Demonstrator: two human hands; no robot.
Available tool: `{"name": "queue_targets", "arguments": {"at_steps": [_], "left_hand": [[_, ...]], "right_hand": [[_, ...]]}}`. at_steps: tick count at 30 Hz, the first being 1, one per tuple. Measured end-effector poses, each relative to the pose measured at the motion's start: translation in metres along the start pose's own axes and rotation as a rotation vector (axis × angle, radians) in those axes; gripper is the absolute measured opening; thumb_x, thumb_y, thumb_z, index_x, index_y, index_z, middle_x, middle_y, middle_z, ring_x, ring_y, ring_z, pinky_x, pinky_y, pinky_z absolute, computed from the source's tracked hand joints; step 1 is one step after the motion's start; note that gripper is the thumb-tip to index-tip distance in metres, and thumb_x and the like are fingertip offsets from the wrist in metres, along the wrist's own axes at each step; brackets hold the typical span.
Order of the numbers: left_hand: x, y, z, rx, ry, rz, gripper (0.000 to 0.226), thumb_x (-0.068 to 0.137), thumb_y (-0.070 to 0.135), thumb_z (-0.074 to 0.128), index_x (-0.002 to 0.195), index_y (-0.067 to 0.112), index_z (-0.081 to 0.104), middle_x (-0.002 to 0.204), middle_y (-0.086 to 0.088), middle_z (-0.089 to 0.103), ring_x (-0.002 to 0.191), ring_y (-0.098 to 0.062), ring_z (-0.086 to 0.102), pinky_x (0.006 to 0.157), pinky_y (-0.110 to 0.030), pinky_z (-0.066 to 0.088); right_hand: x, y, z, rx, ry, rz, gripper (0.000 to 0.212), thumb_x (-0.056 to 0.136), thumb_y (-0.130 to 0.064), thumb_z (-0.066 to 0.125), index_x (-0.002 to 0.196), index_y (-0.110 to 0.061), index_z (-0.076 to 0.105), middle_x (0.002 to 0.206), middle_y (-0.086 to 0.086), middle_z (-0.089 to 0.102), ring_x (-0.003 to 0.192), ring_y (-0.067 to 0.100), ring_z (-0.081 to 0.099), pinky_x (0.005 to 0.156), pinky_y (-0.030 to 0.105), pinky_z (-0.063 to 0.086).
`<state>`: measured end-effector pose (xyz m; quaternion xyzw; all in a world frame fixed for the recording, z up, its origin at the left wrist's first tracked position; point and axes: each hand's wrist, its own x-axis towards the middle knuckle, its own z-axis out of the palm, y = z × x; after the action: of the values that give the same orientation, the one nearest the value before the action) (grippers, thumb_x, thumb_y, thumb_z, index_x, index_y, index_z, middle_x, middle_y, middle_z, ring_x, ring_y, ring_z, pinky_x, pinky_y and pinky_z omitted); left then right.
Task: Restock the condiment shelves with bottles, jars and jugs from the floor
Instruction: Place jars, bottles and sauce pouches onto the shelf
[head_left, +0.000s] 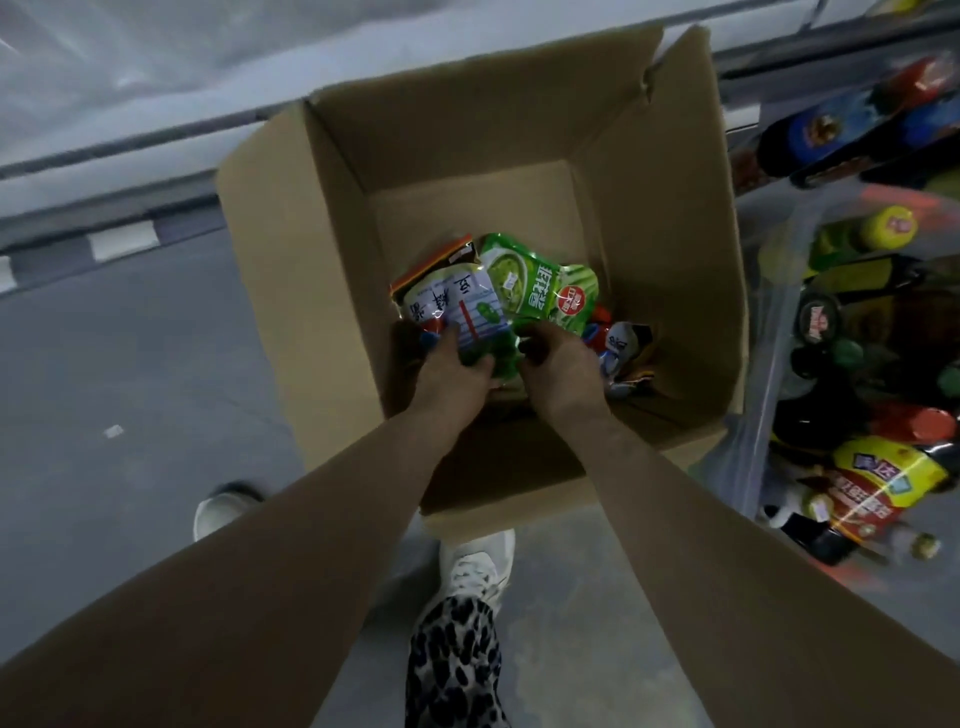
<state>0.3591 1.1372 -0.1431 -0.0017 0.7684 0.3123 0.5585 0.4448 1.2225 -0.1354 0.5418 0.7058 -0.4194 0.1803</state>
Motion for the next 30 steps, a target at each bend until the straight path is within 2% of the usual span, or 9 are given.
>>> {"name": "queue_targets", "arguments": {"at_steps": [4, 7, 10, 14, 18, 21, 24, 27, 30], "left_hand": [[0.03, -0.006, 0.005, -0.021, 0.08, -0.041, 0.05, 0.1, 0.013, 0.049, 0.146, 0.031, 0.039, 0.142, -0.004, 0.05, 0.129, -0.025, 0.049, 0.106, -0.039, 0.043], [0.043, -0.012, 0.008, -0.016, 0.086, -0.075, 0.051, 0.1, 0.011, 0.046, 0.147, 0.031, 0.039, 0.142, -0.006, 0.051, 0.129, -0.027, 0.048, 0.107, -0.04, 0.041], [0.047, -0.015, 0.01, 0.004, 0.062, -0.072, 0.053, 0.099, 0.006, 0.044, 0.145, 0.032, 0.042, 0.142, -0.006, 0.051, 0.128, -0.027, 0.049, 0.1, -0.034, 0.042], [0.045, -0.017, 0.009, -0.027, 0.055, -0.07, 0.054, 0.098, 0.002, 0.044, 0.143, 0.031, 0.045, 0.142, -0.005, 0.05, 0.118, -0.02, 0.049, 0.091, -0.03, 0.04], [0.045, -0.019, 0.007, -0.036, 0.057, -0.089, 0.06, 0.095, -0.004, 0.044, 0.145, 0.03, 0.045, 0.143, -0.005, 0.05, 0.126, -0.023, 0.049, 0.1, -0.031, 0.043], [0.045, -0.019, 0.006, -0.042, 0.035, -0.115, 0.062, 0.097, -0.002, 0.043, 0.15, 0.028, 0.039, 0.149, -0.005, 0.045, 0.133, -0.025, 0.045, 0.108, -0.039, 0.043], [0.043, -0.02, 0.005, -0.049, 0.024, -0.127, 0.064, 0.097, -0.002, 0.042, 0.153, 0.03, 0.033, 0.154, -0.005, 0.039, 0.137, -0.025, 0.041, 0.108, -0.036, 0.041], [0.044, -0.019, 0.005, -0.067, 0.019, -0.146, 0.065, 0.097, -0.002, 0.042, 0.152, 0.031, 0.032, 0.155, -0.005, 0.036, 0.136, -0.026, 0.041, 0.104, -0.035, 0.043], [0.047, -0.02, 0.006, -0.12, 0.017, -0.155, 0.063, 0.095, -0.004, 0.042, 0.148, 0.031, 0.041, 0.149, -0.007, 0.044, 0.131, -0.028, 0.048, 0.105, -0.042, 0.046]], "right_hand": [[0.034, -0.003, 0.019, -0.014, -0.035, 0.012, 0.041, 0.097, -0.007, 0.057, 0.138, -0.015, 0.056, 0.134, 0.012, 0.063, 0.125, 0.03, 0.057, 0.105, 0.044, 0.048], [0.052, -0.006, 0.031, 0.005, -0.025, 0.058, 0.041, 0.098, -0.011, 0.057, 0.138, -0.01, 0.055, 0.135, 0.017, 0.061, 0.126, 0.034, 0.056, 0.105, 0.038, 0.045], [0.062, -0.008, 0.04, 0.013, 0.008, 0.092, 0.04, 0.096, -0.017, 0.061, 0.134, -0.006, 0.056, 0.133, 0.018, 0.061, 0.125, 0.034, 0.056, 0.101, 0.035, 0.043], [0.063, -0.007, 0.05, 0.011, -0.017, 0.158, 0.046, 0.094, -0.03, 0.066, 0.132, -0.005, 0.058, 0.134, 0.018, 0.06, 0.125, 0.034, 0.055, 0.106, 0.042, 0.044], [0.063, -0.004, 0.041, 0.061, 0.005, 0.172, 0.034, 0.094, -0.025, 0.067, 0.126, -0.013, 0.067, 0.126, 0.015, 0.067, 0.12, 0.033, 0.06, 0.101, 0.038, 0.048], [0.063, -0.004, 0.031, 0.079, 0.003, 0.144, 0.027, 0.098, -0.019, 0.062, 0.122, -0.01, 0.068, 0.125, 0.015, 0.067, 0.117, 0.033, 0.061, 0.1, 0.039, 0.048], [0.062, -0.005, 0.028, 0.11, -0.006, 0.196, 0.033, 0.101, -0.021, 0.058, 0.13, -0.005, 0.06, 0.13, 0.018, 0.063, 0.121, 0.035, 0.058, 0.097, 0.036, 0.047], [0.062, -0.004, 0.033, 0.217, -0.063, 0.255, 0.048, 0.095, -0.021, 0.067, 0.136, -0.004, 0.05, 0.134, 0.017, 0.06, 0.125, 0.034, 0.056, 0.104, 0.039, 0.047], [0.067, -0.005, 0.04, 0.207, -0.115, 0.222, 0.048, 0.09, -0.023, 0.074, 0.133, -0.009, 0.06, 0.13, 0.013, 0.065, 0.121, 0.03, 0.061, 0.104, 0.04, 0.048]]}}
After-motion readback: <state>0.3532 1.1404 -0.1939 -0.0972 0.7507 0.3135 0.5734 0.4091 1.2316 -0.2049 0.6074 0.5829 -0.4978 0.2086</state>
